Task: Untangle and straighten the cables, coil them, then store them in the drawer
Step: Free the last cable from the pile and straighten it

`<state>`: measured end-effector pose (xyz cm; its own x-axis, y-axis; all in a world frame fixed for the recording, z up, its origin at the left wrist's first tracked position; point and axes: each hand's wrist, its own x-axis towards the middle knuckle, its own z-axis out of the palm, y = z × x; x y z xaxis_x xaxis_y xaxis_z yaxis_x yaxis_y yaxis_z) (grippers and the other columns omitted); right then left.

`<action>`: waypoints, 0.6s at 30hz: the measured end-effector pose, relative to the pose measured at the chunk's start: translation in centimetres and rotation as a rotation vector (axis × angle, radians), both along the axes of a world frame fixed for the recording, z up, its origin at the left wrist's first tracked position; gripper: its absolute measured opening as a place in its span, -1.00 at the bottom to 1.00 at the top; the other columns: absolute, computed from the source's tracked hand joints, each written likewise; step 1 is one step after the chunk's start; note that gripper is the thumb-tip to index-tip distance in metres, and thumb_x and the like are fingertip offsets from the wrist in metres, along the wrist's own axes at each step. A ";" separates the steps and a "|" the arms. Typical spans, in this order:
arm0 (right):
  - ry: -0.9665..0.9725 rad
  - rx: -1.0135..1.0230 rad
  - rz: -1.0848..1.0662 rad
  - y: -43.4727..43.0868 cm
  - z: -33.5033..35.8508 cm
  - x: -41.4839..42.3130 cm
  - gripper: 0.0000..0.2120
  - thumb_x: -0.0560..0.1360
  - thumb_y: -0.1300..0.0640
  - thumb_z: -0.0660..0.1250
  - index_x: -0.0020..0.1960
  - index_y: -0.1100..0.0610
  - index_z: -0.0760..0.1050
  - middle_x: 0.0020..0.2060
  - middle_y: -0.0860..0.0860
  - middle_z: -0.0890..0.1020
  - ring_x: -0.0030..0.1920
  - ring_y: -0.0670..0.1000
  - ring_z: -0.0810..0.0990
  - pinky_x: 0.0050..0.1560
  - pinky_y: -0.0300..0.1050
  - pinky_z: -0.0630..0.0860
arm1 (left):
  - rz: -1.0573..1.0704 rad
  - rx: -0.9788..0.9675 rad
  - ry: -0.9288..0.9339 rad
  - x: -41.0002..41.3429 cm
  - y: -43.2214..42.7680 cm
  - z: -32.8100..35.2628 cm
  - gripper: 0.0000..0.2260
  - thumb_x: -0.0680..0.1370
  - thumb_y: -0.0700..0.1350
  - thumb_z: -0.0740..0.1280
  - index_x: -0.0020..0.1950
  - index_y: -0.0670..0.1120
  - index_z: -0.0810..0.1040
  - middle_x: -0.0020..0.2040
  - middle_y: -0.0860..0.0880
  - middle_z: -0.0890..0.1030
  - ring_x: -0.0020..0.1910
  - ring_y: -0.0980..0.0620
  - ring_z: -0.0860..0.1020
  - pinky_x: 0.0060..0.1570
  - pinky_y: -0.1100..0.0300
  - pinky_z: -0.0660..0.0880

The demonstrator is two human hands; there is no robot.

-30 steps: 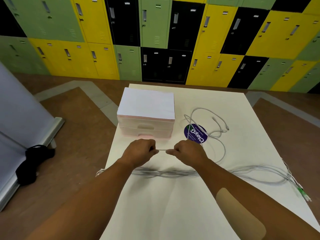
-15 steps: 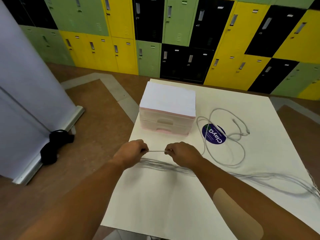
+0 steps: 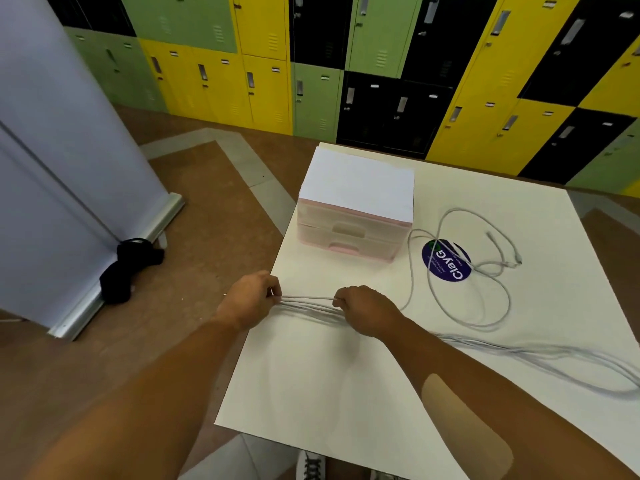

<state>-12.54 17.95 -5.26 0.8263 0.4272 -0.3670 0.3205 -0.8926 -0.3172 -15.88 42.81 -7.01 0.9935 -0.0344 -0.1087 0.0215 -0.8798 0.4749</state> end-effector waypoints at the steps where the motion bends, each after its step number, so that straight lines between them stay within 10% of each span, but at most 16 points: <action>1: 0.016 0.015 0.006 -0.1 -0.1 0.0 -0.75 0.62 0.16 0.17 0.18 0.03 0.58 0.09 0.03 0.64 0.07 0.13 0.60 0.03 -0.05 0.50 | -0.003 -0.009 0.006 -0.1 0.2 -0.1 -0.95 0.49 -0.16 0.46 -0.17 -0.04 0.64 -0.19 0.07 0.53 -0.22 0.05 0.51 -0.21 0.17 0.42; 12: -0.038 0.017 -0.124 -2.2 -0.7 0.0 -0.68 0.57 -0.13 0.27 -0.18 0.08 0.60 -0.33 -0.03 0.59 -0.26 0.04 0.55 -0.25 -0.12 0.39 | -0.037 0.000 -0.013 -0.6 0.4 -1.4 -0.95 0.51 -0.18 0.43 -0.12 -0.05 0.67 -0.22 0.12 0.53 -0.17 0.07 0.47 -0.18 0.23 0.32; 18: 0.019 0.002 -0.143 -4.3 -1.6 -0.2 -0.80 0.62 0.06 0.18 0.13 -0.02 0.57 -0.02 -0.03 0.65 -0.07 0.06 0.60 -0.11 -0.11 0.44 | 0.002 -0.041 0.005 -0.6 0.7 -2.0 -0.87 0.51 -0.27 0.39 -0.07 -0.09 0.70 -0.13 0.02 0.55 -0.14 0.03 0.50 -0.14 0.24 0.35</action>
